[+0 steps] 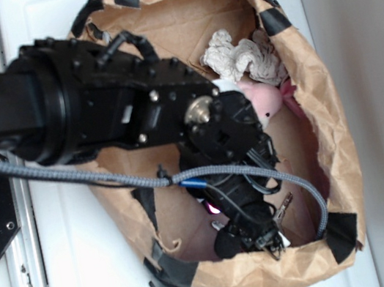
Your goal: Grab the silver keys.
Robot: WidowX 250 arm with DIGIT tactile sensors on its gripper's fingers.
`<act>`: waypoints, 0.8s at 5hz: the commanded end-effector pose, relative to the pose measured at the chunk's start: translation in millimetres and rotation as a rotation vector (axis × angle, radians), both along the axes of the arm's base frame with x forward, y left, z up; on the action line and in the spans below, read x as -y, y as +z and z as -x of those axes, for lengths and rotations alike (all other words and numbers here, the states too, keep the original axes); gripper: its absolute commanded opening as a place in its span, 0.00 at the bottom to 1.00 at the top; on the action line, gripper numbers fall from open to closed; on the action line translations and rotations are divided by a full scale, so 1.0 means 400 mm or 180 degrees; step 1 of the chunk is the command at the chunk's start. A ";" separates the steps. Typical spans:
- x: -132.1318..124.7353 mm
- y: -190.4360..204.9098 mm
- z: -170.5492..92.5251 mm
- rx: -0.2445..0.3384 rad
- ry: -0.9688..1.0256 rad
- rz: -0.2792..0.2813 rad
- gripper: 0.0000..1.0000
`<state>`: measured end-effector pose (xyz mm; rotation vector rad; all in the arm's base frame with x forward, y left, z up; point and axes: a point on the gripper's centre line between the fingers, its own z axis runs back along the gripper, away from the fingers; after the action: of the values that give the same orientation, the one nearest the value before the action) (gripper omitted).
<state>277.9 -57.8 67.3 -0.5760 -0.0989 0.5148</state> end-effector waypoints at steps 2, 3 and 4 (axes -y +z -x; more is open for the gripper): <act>0.041 0.002 -0.027 0.0280 -0.0147 -0.0082 1.00; 0.058 -0.013 -0.029 0.0272 -0.0226 -0.0074 1.00; 0.066 -0.022 -0.032 0.0250 -0.0263 -0.0104 1.00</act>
<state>284.0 -76.6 48.5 -0.5535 -0.1216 0.4624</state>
